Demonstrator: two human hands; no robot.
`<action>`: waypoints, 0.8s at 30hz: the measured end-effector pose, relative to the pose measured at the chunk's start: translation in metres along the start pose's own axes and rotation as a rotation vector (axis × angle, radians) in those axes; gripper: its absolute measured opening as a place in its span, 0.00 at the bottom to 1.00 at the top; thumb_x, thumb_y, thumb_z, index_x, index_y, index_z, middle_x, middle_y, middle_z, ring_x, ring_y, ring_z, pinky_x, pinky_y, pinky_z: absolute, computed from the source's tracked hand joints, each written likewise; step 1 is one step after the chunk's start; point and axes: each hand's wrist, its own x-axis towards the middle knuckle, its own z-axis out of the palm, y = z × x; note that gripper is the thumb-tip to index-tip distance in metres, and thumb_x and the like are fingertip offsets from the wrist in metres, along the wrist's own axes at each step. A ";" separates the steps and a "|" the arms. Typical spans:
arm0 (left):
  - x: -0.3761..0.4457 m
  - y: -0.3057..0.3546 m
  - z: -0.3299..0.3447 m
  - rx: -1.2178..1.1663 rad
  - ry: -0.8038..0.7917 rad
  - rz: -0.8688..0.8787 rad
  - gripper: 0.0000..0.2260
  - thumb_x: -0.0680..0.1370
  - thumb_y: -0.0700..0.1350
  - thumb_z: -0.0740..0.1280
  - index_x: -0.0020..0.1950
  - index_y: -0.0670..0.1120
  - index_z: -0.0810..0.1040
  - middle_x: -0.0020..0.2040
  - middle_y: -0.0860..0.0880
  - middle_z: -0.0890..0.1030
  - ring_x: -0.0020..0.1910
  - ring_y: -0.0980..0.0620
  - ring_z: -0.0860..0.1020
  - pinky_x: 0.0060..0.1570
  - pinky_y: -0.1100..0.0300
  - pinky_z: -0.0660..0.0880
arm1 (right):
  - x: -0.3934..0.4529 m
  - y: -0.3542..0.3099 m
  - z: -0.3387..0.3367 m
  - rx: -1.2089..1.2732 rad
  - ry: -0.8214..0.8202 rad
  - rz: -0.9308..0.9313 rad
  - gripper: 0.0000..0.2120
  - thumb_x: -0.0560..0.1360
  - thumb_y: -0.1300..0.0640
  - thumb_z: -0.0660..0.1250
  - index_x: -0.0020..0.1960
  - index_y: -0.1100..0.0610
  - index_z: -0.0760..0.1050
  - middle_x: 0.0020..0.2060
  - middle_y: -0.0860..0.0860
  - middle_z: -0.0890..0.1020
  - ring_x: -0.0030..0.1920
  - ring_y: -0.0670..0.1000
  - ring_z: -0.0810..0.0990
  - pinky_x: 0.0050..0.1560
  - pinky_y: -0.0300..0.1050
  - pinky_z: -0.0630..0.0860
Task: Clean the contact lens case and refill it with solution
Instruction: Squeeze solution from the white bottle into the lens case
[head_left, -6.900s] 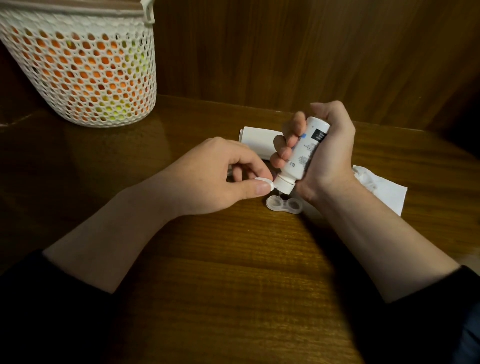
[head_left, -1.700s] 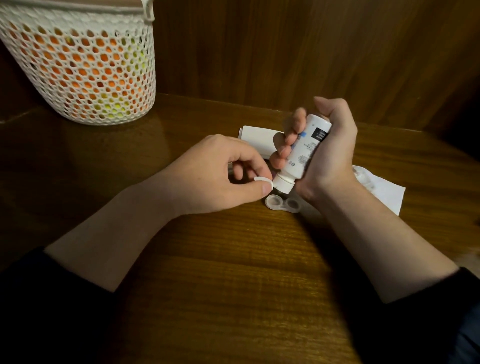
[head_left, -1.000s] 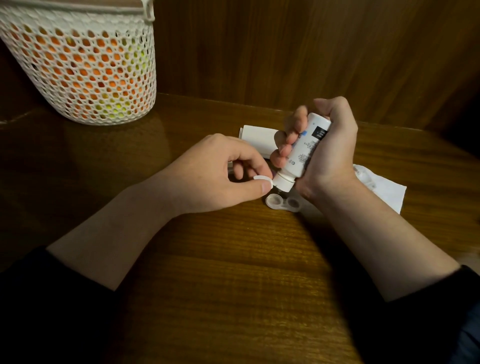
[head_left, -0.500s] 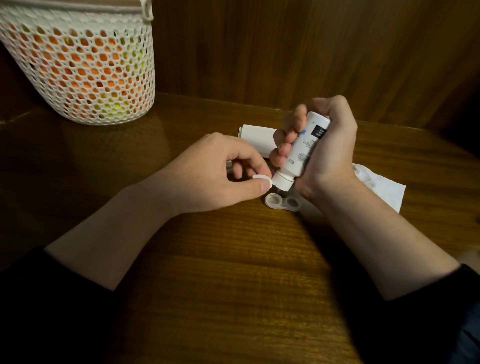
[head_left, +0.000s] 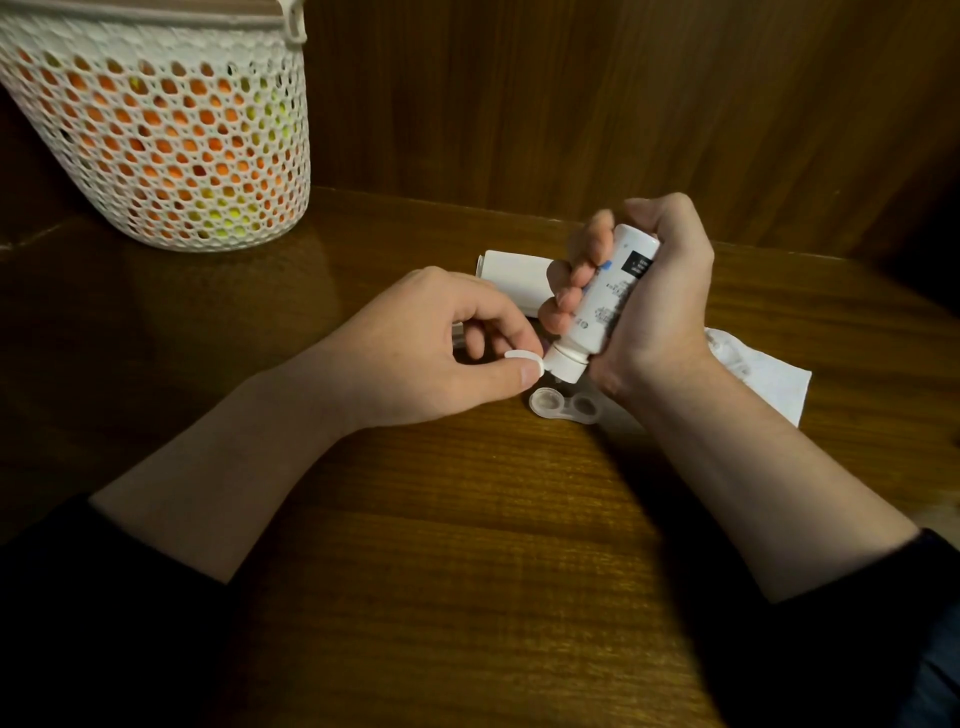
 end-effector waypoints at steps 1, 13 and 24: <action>0.000 0.000 0.000 -0.002 -0.001 -0.001 0.04 0.78 0.47 0.77 0.52 0.54 0.89 0.43 0.60 0.83 0.39 0.63 0.78 0.33 0.73 0.71 | 0.000 0.000 0.000 0.003 0.002 0.002 0.21 0.78 0.49 0.57 0.29 0.55 0.70 0.24 0.50 0.72 0.24 0.50 0.69 0.28 0.39 0.67; 0.002 -0.006 0.000 -0.110 0.034 -0.070 0.04 0.80 0.48 0.75 0.55 0.53 0.88 0.40 0.65 0.83 0.34 0.66 0.76 0.34 0.73 0.71 | 0.001 -0.004 0.002 0.118 0.098 0.027 0.26 0.83 0.41 0.58 0.34 0.57 0.76 0.28 0.52 0.76 0.27 0.50 0.74 0.29 0.42 0.74; 0.007 -0.006 -0.002 -0.329 0.155 -0.244 0.09 0.83 0.53 0.69 0.53 0.54 0.89 0.40 0.61 0.86 0.36 0.66 0.79 0.36 0.70 0.73 | 0.007 -0.011 0.004 0.323 0.192 0.195 0.18 0.84 0.40 0.65 0.59 0.54 0.76 0.43 0.52 0.80 0.38 0.49 0.77 0.39 0.42 0.79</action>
